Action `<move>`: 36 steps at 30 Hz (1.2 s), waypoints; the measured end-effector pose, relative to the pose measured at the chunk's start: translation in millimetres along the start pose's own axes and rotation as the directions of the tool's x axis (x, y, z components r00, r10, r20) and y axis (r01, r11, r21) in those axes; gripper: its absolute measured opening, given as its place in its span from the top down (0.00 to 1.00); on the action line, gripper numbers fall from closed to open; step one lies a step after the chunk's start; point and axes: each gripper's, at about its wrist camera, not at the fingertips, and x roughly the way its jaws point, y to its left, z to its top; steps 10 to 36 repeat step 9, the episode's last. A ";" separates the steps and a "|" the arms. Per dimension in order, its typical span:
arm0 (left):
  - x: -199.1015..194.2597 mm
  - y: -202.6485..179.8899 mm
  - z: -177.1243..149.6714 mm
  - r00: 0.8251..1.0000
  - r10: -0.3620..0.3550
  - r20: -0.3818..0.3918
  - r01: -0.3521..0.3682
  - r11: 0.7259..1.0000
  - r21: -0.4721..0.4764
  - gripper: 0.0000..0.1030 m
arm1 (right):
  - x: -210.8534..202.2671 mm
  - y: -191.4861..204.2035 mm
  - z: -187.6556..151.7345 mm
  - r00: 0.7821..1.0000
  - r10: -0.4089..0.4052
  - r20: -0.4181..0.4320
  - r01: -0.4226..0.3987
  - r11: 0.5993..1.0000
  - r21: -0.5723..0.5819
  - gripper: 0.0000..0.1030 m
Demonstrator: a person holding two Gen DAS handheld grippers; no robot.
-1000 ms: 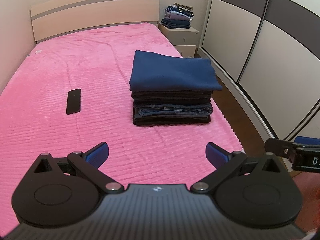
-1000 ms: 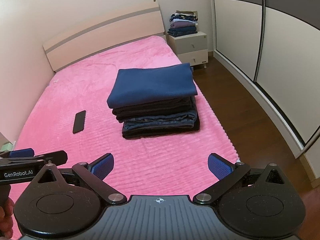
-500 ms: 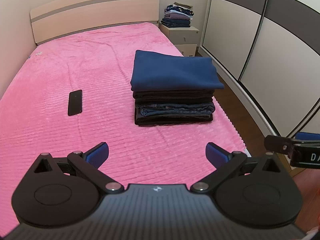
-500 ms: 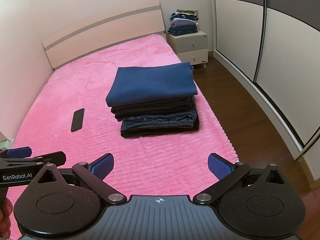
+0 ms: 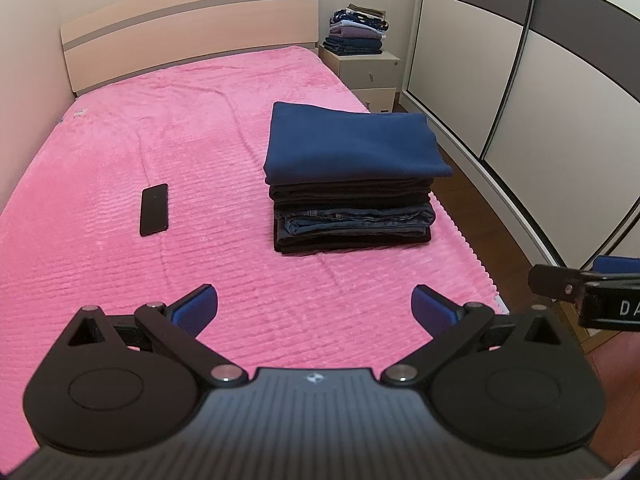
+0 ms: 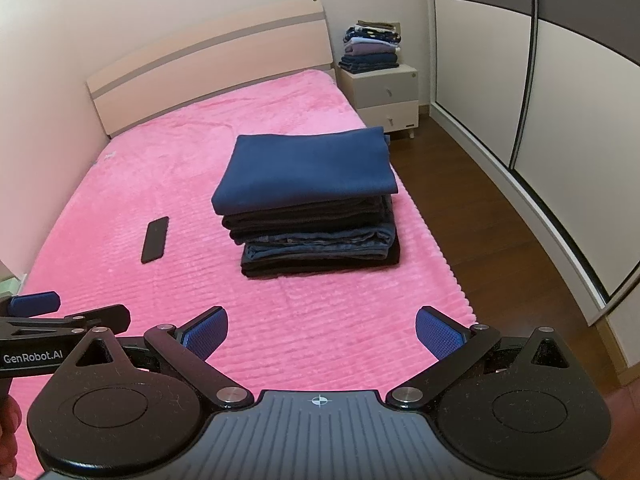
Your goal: Fold clothes
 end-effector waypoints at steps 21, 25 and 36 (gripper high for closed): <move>-1.8 -6.7 -3.0 1.000 0.007 0.014 -0.007 1.000 0.007 0.01 | 4.2 -8.7 1.0 1.000 0.012 -0.011 -0.012 1.000 -0.003 0.01; -1.8 -6.7 -3.0 1.000 0.007 0.014 -0.007 1.000 0.007 0.01 | 4.2 -8.7 1.0 1.000 0.012 -0.011 -0.012 1.000 -0.003 0.01; -1.8 -6.7 -3.0 1.000 0.007 0.014 -0.007 1.000 0.007 0.01 | 4.2 -8.7 1.0 1.000 0.012 -0.011 -0.012 1.000 -0.003 0.01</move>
